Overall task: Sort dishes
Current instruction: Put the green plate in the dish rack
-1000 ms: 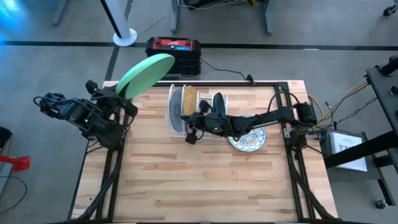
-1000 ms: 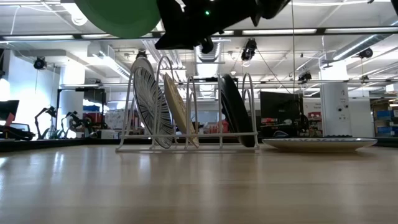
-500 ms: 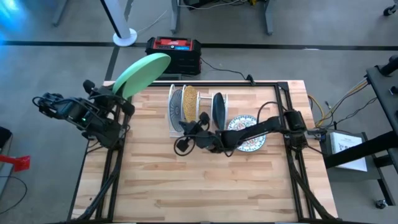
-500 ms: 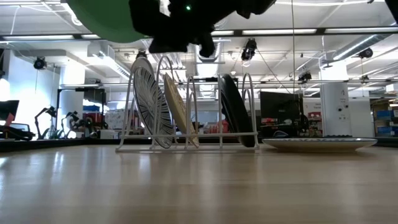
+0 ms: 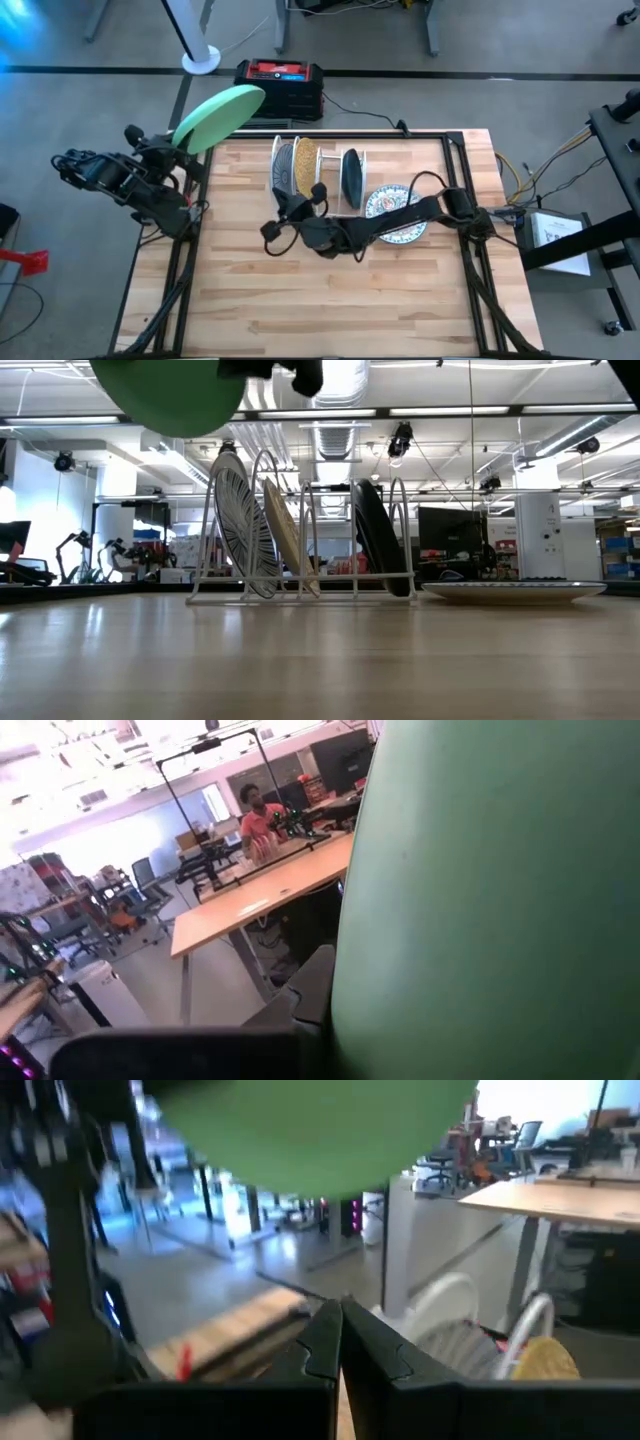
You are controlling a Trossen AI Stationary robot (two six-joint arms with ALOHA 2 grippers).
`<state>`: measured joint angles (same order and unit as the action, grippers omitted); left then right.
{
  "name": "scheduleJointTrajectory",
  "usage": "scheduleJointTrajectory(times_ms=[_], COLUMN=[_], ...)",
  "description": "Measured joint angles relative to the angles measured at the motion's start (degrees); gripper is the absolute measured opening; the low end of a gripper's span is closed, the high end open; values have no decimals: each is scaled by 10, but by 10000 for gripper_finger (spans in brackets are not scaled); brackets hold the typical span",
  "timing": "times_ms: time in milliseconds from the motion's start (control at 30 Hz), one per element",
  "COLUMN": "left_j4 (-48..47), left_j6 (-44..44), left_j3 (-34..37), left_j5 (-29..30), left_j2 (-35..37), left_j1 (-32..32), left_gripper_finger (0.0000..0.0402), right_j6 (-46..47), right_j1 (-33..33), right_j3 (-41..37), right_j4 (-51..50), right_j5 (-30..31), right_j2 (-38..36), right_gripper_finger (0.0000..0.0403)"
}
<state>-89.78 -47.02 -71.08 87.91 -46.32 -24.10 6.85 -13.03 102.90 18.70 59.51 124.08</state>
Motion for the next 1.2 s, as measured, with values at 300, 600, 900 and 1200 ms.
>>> scheduleJointTrajectory(times_ms=[300,600,900,1200], left_j4=[2,18,18,5], left_j6=[11,45,34,68], left_j3=[88,111,115,67], left_j5=[13,22,21,21], left_j2=[-15,-101,-188,-189], left_j1=[-1,-2,-2,9], left_gripper_finger=[39,39,39,39], right_j6=[152,372,461,568], right_j1=[-1,1,-4,-29], right_j3=[153,231,235,234], right_j4=[-67,-235,-272,-352], right_j5=[-4,-80,-90,-61], right_j2=[-18,-33,-33,-31], right_gripper_finger=[0,18,119,192])
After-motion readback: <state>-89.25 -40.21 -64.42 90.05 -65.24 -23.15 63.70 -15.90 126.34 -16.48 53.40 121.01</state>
